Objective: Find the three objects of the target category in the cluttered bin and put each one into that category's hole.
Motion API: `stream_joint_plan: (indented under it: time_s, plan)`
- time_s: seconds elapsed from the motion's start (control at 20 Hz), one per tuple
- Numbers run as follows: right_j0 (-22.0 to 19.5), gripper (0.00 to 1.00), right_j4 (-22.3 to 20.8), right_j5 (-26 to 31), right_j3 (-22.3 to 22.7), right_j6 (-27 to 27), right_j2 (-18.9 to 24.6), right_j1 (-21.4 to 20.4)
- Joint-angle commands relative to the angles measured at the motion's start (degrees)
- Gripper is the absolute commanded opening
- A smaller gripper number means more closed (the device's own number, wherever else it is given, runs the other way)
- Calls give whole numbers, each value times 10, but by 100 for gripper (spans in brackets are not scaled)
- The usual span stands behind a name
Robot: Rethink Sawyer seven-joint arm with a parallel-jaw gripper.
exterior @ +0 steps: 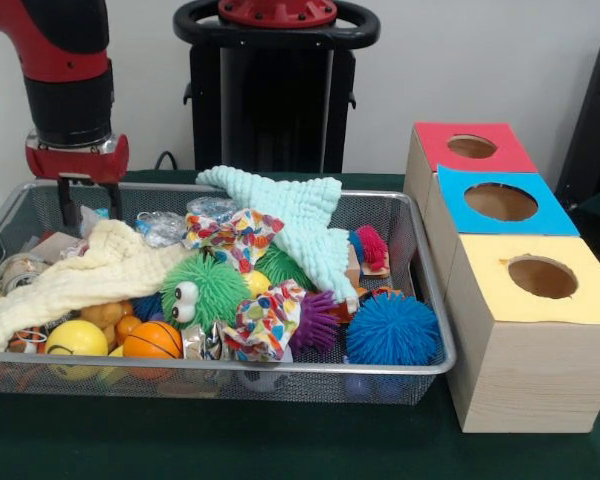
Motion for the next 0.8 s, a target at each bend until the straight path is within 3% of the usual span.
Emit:
stream_joint_plan:
  time_s: [0.05, 0.8]
  plan:
    - [-1, 100, 34, 79, -1, 16, 17, -40]
    - [23, 100, 41, 46, 17, 54, 7, -25]
